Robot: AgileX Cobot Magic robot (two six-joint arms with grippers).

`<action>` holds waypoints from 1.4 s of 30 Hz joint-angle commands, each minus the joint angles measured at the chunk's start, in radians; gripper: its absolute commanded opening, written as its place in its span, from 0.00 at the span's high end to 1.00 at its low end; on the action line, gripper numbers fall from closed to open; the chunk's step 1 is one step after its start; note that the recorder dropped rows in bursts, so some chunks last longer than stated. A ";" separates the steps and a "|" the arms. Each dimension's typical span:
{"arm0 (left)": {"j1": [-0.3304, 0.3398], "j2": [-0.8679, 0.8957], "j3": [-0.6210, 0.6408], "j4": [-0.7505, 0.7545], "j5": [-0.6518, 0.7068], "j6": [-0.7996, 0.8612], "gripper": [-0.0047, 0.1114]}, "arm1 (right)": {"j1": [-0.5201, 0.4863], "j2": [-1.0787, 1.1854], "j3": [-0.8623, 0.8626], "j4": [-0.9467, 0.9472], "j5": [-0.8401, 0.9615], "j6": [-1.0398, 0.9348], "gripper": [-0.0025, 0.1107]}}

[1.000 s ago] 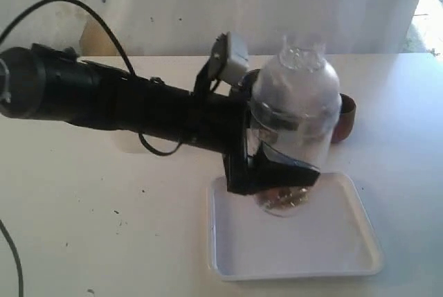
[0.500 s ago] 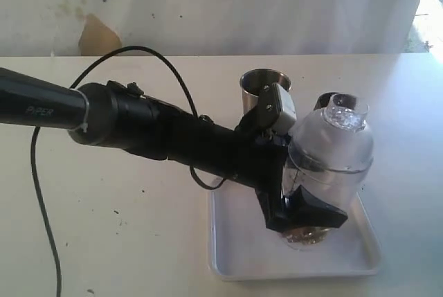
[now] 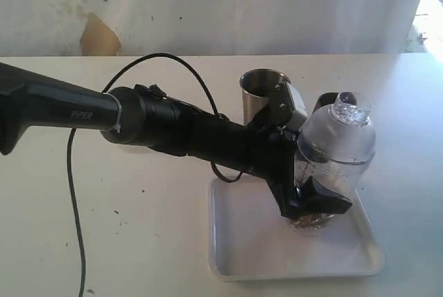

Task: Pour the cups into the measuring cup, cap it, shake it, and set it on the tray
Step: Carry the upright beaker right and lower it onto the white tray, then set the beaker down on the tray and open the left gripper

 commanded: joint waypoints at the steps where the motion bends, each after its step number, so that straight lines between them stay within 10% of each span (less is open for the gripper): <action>1: -0.004 0.005 -0.019 -0.032 0.021 -0.001 0.96 | -0.002 -0.005 0.005 0.000 -0.004 0.001 0.98; 12: -0.004 0.005 -0.019 0.005 0.015 -0.001 0.96 | -0.002 -0.005 0.005 0.000 -0.004 0.001 0.98; 19: -0.004 0.005 -0.019 0.100 -0.092 -0.001 0.27 | -0.002 -0.005 0.005 0.000 -0.004 0.001 0.98; 22: -0.004 0.005 -0.019 0.100 -0.110 -0.001 0.15 | -0.002 -0.005 0.005 0.000 -0.004 0.001 0.98; 42: 0.011 -0.002 -0.019 0.144 -0.101 -0.003 0.15 | -0.002 -0.005 0.005 0.000 -0.004 0.001 0.98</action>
